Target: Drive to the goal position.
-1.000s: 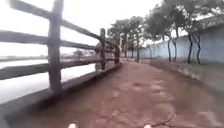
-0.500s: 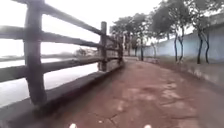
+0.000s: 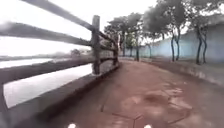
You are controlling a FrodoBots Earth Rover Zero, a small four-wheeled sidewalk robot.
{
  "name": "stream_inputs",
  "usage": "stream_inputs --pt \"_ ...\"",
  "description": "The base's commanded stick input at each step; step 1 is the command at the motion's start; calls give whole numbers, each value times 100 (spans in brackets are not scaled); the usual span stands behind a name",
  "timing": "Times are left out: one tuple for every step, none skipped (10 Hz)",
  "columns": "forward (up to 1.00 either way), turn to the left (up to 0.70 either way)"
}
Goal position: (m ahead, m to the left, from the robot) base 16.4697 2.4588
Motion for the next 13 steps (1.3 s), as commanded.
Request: stream_inputs --pt "85 -31" --pt "85 -31" --pt "85 -31" --pt "85 -31" --pt "85 -31" --pt "85 -31" --pt "85 -31" --pt "85 -31" --pt "85 -31" --pt "85 -31" --pt "85 -31" --pt "85 -31" --pt "85 -31"
